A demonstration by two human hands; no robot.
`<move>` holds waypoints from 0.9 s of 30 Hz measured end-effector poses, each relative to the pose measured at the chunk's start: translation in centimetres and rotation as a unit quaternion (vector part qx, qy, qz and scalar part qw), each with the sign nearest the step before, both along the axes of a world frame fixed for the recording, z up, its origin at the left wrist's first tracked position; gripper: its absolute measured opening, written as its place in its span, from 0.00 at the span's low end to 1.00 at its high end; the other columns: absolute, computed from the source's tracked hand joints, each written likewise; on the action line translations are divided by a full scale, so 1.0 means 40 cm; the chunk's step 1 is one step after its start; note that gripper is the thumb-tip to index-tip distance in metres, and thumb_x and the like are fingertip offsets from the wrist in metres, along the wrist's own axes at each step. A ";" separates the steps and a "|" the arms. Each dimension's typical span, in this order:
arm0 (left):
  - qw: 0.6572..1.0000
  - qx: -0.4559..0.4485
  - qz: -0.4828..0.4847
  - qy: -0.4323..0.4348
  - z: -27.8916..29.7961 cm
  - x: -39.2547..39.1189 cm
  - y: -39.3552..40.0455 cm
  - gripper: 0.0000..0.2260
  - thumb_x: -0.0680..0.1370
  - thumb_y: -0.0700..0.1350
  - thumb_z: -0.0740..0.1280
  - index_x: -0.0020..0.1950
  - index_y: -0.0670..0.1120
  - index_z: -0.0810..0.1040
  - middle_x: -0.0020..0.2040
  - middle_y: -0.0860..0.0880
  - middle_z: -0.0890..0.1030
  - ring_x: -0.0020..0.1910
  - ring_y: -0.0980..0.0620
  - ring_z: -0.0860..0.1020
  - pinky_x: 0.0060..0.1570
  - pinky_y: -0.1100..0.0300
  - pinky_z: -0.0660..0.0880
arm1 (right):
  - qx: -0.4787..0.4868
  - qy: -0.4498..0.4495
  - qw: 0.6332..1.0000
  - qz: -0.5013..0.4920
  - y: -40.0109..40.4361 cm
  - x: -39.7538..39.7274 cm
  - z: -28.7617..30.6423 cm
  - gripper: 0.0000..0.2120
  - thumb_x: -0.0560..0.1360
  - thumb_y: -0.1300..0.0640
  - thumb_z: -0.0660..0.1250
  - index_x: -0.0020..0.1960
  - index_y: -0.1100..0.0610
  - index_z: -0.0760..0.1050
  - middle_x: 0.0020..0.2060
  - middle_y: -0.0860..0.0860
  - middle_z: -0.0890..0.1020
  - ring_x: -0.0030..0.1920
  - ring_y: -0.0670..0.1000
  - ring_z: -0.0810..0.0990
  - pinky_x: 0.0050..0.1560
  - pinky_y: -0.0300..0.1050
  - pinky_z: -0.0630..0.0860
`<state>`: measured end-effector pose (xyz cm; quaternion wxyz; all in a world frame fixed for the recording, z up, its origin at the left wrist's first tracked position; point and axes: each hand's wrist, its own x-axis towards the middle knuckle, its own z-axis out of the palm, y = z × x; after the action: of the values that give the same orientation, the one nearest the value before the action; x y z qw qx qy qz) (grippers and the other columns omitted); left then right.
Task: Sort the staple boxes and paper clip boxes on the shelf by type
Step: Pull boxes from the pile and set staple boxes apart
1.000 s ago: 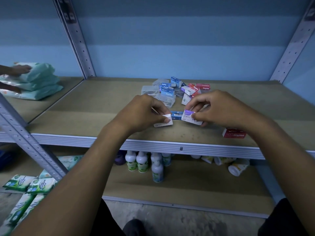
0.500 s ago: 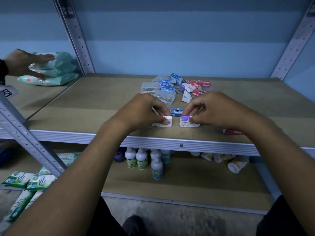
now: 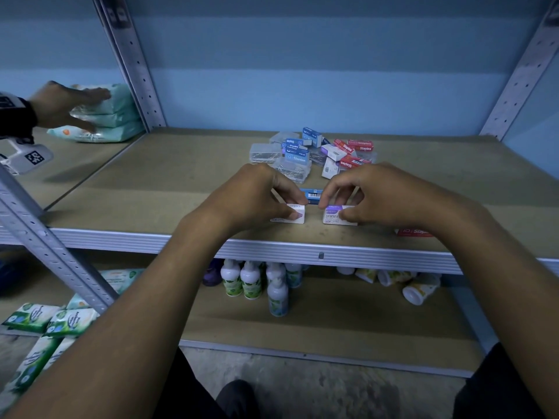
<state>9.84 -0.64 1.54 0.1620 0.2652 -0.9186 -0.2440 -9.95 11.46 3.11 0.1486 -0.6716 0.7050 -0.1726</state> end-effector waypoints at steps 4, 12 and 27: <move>1.000 -0.005 -0.007 -0.002 0.001 -0.005 0.005 0.10 0.70 0.46 0.78 0.50 0.54 0.87 0.43 0.57 0.86 0.37 0.72 0.78 0.39 0.78 0.69 | 0.010 0.003 1.000 -0.004 0.013 -0.003 0.007 0.15 0.72 0.61 0.75 0.49 0.40 0.83 0.45 0.43 0.83 0.46 0.42 0.81 0.52 0.45 0.79; 1.000 -0.006 -0.013 -0.006 0.001 -0.033 0.024 0.10 0.69 0.48 0.79 0.49 0.53 0.87 0.43 0.58 0.86 0.37 0.70 0.78 0.40 0.77 0.70 | 0.020 0.023 0.999 -0.033 0.033 -0.014 0.014 0.16 0.71 0.59 0.77 0.53 0.41 0.82 0.40 0.40 0.83 0.40 0.34 0.79 0.44 0.36 0.75; 0.999 -0.003 -0.048 0.001 -0.007 -0.047 0.032 0.10 0.70 0.47 0.78 0.51 0.52 0.87 0.45 0.59 0.85 0.37 0.73 0.76 0.41 0.78 0.70 | 0.031 0.029 0.998 -0.053 0.051 -0.034 0.016 0.13 0.70 0.59 0.77 0.50 0.43 0.84 0.39 0.39 0.85 0.39 0.34 0.81 0.43 0.35 0.78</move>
<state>7.98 0.65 1.25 0.1521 0.2200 -0.9308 -0.2490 -11.31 13.51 3.75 0.1396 -0.6331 0.7487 -0.1382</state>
